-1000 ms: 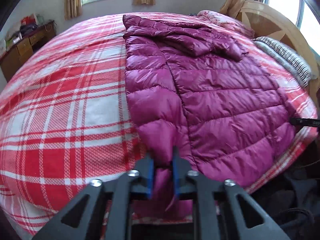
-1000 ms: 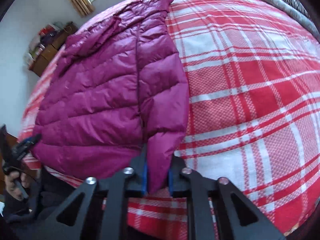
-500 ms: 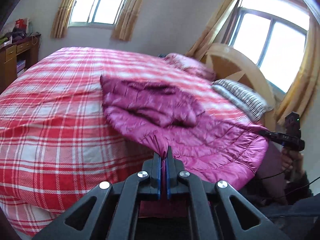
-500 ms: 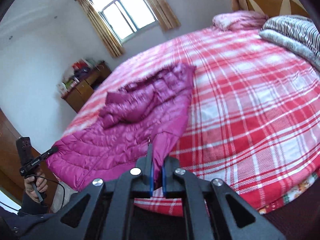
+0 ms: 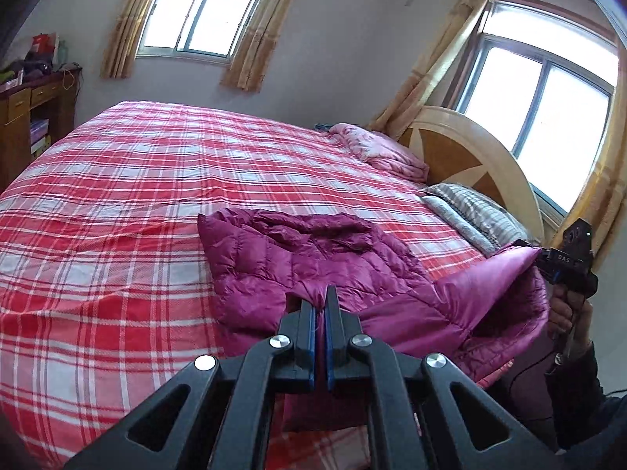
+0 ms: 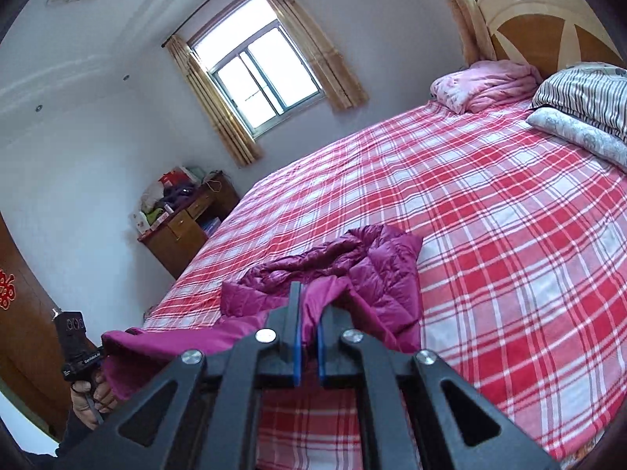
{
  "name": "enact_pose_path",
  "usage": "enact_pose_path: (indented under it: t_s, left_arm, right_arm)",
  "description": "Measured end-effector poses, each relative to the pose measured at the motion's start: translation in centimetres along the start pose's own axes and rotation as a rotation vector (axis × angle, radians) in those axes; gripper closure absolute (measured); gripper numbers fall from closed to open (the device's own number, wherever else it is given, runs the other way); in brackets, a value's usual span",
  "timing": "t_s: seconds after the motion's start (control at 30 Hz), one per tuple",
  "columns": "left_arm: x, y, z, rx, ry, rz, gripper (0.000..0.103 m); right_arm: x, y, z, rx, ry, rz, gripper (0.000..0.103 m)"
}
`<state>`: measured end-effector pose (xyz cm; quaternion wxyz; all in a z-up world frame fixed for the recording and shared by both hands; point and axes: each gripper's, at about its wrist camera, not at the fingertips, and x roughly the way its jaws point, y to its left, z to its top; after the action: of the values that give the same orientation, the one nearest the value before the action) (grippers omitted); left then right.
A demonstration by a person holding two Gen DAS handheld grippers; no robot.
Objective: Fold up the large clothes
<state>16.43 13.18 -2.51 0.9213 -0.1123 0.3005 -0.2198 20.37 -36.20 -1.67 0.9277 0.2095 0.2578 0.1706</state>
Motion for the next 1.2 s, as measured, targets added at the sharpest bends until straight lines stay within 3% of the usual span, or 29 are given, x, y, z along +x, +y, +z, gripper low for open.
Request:
enact_pose_path:
  t_s: [0.17,0.3,0.43,0.53,0.57,0.67,0.73,0.8,0.87,0.93,0.97,1.0,1.07,1.1,1.13,1.2]
  left_arm:
    - [6.8,4.0,3.1,-0.039,0.024,0.021,0.100]
    - [11.1,5.9,4.9,-0.042,0.059,0.081,0.096]
    - [13.3,9.2,5.8,-0.183,0.099,0.095,0.093]
    - [12.6,10.6,5.8,-0.215,0.065,0.136,0.093]
    - [11.9,10.8,5.9,-0.200,0.038,0.204,0.091]
    - [10.0,11.1,6.2,-0.150,-0.041,0.361,0.081]
    - [9.4,9.8,6.3,-0.123,-0.094,0.384,0.065]
    - [9.7,6.8,6.4,-0.054,-0.140,0.386,0.028]
    - [11.4,3.2,6.4,0.053,-0.168,0.382,0.020]
    - [14.1,-0.2,5.8,0.159,-0.132,0.363,0.019]
    - [15.4,-1.4,5.5,0.197,-0.109,0.374,0.019]
    - [17.1,-2.3,5.0,0.233,-0.085,0.408,0.019]
    - [20.3,-3.1,3.8,0.281,-0.044,0.482,0.019]
    - [21.5,-3.1,3.3,0.292,-0.019,0.518,0.019]
    - [23.0,-2.7,2.8,0.298,0.012,0.568,0.019]
    - [24.7,-1.4,2.2,0.256,0.060,0.615,0.019]
  right_arm:
    - [7.1,-1.8,2.7,0.030,0.016,-0.092,0.096]
    - [12.2,-3.5,4.2,0.052,0.034,-0.154,0.096]
    - [16.5,-5.5,5.0,0.090,0.070,-0.179,0.096]
    - [18.7,-6.2,5.2,0.081,0.104,-0.189,0.096]
    - [19.2,-6.2,5.2,0.059,0.108,-0.210,0.096]
    - [20.6,-6.5,5.0,0.039,0.128,-0.236,0.096]
    - [22.0,-6.5,5.1,0.028,0.138,-0.249,0.096]
    - [23.3,-6.3,5.1,0.009,0.143,-0.261,0.096]
    - [24.0,-6.0,5.1,-0.006,0.141,-0.276,0.096]
    - [24.5,-6.1,5.0,-0.003,0.137,-0.284,0.094]
    - [24.6,-6.2,5.0,0.005,0.137,-0.296,0.092]
    - [24.7,-6.2,4.9,0.010,0.139,-0.313,0.083]
    - [24.2,-5.8,4.7,0.003,0.126,-0.342,0.058]
    - [23.7,-5.2,4.7,-0.012,0.100,-0.355,0.033]
    - [22.6,-4.2,4.5,-0.039,0.053,-0.359,0.017]
    - [21.4,-2.4,4.2,-0.098,-0.002,-0.349,0.015]
